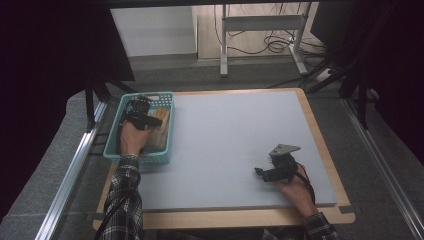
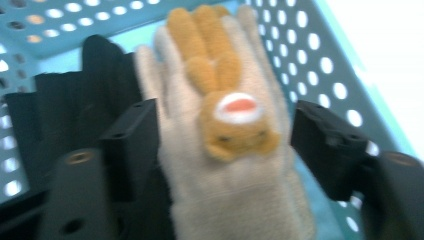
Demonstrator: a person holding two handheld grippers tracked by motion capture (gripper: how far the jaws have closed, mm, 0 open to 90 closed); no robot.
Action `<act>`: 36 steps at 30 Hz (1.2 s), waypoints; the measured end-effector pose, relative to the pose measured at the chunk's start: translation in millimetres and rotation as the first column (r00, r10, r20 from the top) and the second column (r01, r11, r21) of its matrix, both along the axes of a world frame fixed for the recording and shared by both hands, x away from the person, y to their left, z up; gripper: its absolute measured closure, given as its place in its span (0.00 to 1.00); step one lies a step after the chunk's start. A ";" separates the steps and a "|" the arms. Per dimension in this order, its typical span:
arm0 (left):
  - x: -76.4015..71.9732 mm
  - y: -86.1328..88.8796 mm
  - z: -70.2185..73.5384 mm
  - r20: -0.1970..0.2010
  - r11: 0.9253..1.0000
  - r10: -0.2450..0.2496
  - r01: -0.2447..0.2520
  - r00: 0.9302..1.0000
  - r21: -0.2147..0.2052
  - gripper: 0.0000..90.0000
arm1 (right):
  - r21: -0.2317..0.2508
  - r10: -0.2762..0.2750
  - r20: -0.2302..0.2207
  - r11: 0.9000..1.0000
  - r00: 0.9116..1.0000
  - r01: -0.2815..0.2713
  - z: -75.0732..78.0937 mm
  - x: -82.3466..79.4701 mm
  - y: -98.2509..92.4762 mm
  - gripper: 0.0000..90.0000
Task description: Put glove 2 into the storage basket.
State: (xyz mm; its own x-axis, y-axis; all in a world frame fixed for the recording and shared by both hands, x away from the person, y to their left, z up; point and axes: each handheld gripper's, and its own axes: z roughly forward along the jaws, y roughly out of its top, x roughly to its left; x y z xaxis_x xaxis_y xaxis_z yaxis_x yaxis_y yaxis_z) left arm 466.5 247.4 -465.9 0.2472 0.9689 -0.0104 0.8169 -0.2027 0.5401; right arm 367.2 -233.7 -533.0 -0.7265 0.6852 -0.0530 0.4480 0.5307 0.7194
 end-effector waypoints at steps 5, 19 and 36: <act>9.6 -12.7 -15.8 -0.057 0.999 0.025 -0.022 0.998 0.048 0.47 | 0.000 0.000 0.000 1.000 1.000 0.000 0.0 0.0 0.0 0.14; 9.9 -15.9 -14.0 -0.042 0.995 -0.014 0.010 0.999 -0.097 0.65 | 0.000 0.001 0.001 1.000 1.000 -0.001 0.0 0.0 0.0 0.14; -8.3 2.9 9.3 0.112 0.992 -0.016 0.030 0.994 -0.123 0.20 | 0.000 0.000 0.000 1.000 1.000 0.000 0.0 -0.1 -0.1 0.14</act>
